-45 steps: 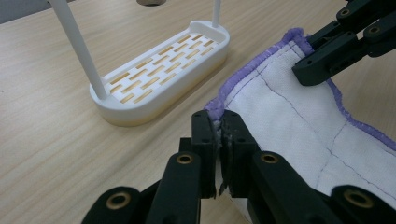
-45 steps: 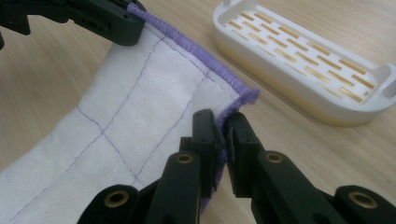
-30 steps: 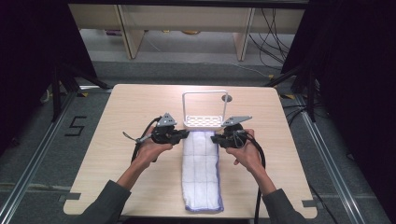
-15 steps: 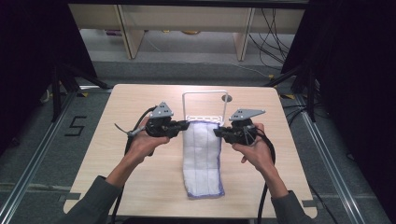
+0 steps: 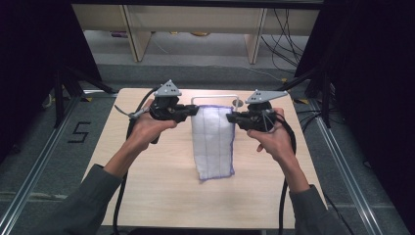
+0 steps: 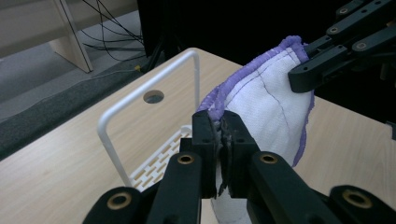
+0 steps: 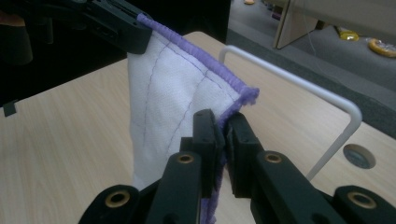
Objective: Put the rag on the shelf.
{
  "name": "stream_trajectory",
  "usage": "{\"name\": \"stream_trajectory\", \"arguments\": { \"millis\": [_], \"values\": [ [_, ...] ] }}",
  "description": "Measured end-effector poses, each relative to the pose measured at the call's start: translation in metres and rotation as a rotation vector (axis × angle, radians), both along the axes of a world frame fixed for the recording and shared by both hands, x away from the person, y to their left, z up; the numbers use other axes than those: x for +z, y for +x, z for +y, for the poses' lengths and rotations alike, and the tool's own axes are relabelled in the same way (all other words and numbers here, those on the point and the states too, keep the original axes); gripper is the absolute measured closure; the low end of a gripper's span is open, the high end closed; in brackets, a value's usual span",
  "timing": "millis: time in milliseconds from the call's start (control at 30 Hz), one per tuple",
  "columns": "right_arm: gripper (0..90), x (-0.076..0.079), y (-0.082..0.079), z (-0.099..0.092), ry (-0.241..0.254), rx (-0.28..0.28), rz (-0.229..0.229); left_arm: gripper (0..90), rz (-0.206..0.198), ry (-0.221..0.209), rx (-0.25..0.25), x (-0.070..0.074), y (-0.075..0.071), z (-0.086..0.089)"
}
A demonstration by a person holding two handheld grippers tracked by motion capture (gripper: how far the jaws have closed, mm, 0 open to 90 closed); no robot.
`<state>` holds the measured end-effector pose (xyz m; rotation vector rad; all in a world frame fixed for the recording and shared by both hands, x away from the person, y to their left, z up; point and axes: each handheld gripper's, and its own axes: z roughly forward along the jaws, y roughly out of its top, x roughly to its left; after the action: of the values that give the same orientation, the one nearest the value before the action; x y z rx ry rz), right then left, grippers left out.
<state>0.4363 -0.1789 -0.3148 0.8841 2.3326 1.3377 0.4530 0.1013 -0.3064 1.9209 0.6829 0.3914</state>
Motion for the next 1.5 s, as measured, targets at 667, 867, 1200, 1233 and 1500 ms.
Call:
{"name": "stream_trajectory", "arguments": {
  "millis": [667,867,1200,1233,1500],
  "values": [
    [84.0,0.06,0.045,0.003,0.028,-0.057,-0.061,84.8,-0.088,0.015,0.086,0.059,0.041,-0.006],
    [83.9,0.067,0.065,0.003,0.041,-0.084,-0.074,84.7,-0.105,-0.003,0.111,0.067,0.059,-0.01],
    [83.6,0.074,0.094,0.002,0.056,-0.142,-0.071,84.3,-0.111,-0.049,0.147,0.069,0.086,-0.015],
    [83.5,0.074,0.096,0.002,0.067,-0.151,-0.073,84.3,-0.112,-0.048,0.148,0.07,0.089,-0.015],
    [83.5,0.074,0.112,0.003,0.098,-0.205,-0.08,84.2,-0.11,-0.084,0.156,0.07,0.108,-0.018]
  ]
}}
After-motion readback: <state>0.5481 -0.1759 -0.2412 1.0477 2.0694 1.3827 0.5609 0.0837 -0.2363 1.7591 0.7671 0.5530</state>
